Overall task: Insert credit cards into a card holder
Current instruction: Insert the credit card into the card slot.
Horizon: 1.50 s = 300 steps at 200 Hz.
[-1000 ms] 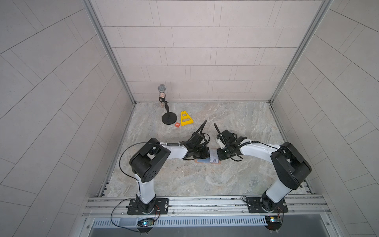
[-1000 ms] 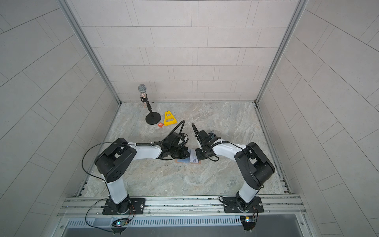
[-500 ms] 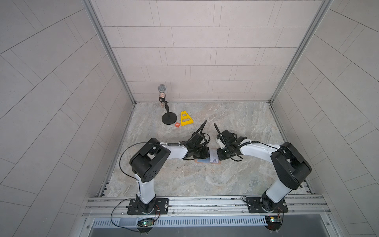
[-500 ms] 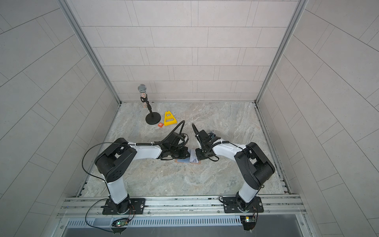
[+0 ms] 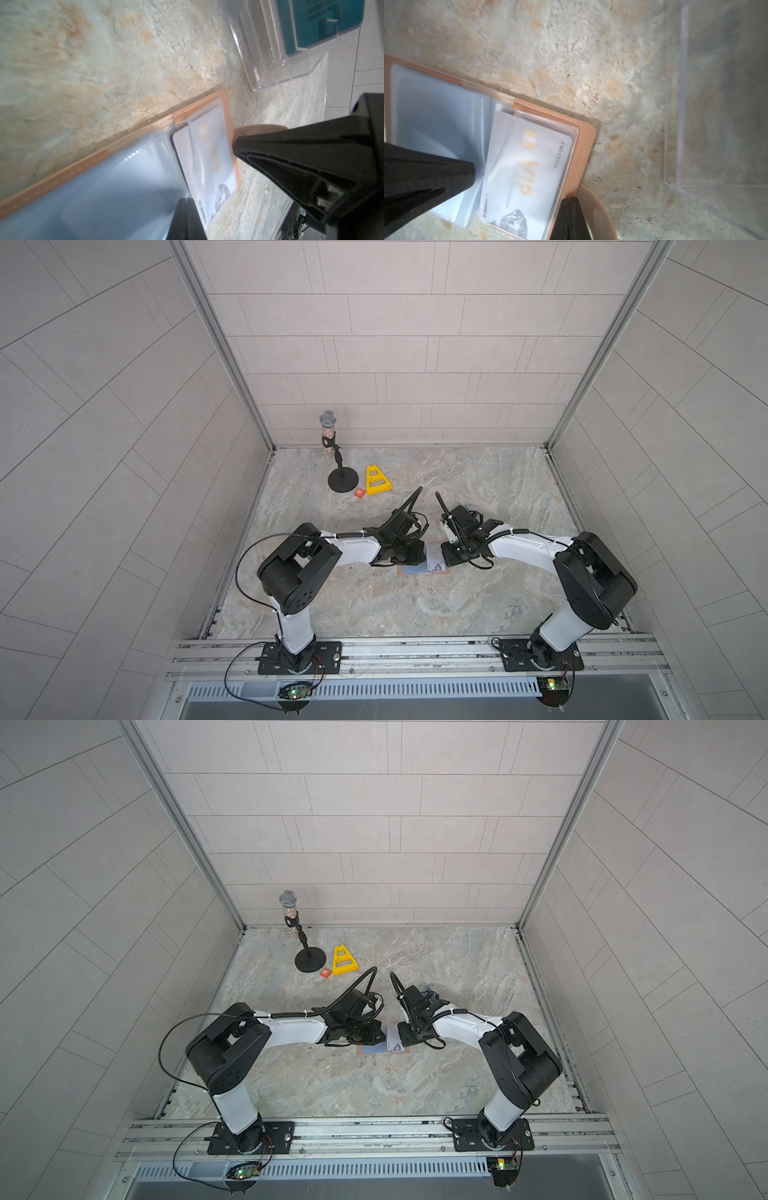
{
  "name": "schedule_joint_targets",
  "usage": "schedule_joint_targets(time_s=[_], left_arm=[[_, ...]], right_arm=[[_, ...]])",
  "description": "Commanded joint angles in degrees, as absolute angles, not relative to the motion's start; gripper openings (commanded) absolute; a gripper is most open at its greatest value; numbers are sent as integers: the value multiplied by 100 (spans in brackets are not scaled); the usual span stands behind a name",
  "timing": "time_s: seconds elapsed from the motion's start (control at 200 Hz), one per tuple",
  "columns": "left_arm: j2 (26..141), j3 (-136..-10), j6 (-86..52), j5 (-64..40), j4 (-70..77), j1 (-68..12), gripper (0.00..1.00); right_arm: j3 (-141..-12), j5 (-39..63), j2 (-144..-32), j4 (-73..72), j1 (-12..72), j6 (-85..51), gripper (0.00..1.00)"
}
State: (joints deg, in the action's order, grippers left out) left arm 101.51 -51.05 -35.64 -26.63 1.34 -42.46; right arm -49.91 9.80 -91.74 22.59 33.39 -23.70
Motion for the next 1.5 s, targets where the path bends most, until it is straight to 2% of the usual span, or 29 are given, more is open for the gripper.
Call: schedule_joint_targets(time_s=[0.0, 0.215, 0.465, 0.661, 0.911, 1.081, 1.286, 1.496], left_arm=[[9767, -5052, -3256, -2107, -463, -4273, 12], [9411, -4872, -3143, -1614, -638, -4264, 15], [9499, -4482, -3172, -1914, 53, -4259, 6], [9419, -4331, -3160, -1650, -4, -4256, 3], [9373, -4268, -3087, -1435, -177, -4254, 2], [9369, -4237, -3100, -1391, -183, -4254, 2], [9387, -4213, -3088, -1365, -194, -4254, 1], [9379, -4180, -3074, -1305, -255, -4261, 1]], right_arm=[[-4947, 697, -8879, 2380, 3377, -2435, 9], [-4964, 735, -8536, 2434, 3375, -2470, 14], [-5054, 2100, -8691, 1801, 3434, -2883, 14], [-5169, 2328, -9095, 1193, 3755, -3397, 10], [-5420, 1900, -9638, 1148, 4005, -3638, 5], [-5396, 1343, -9735, 1346, 4034, -3681, 4], [-5433, 1405, -10045, 1401, 4041, -3638, 4], [-5551, 720, -9979, 1918, 4052, -3536, 3]])
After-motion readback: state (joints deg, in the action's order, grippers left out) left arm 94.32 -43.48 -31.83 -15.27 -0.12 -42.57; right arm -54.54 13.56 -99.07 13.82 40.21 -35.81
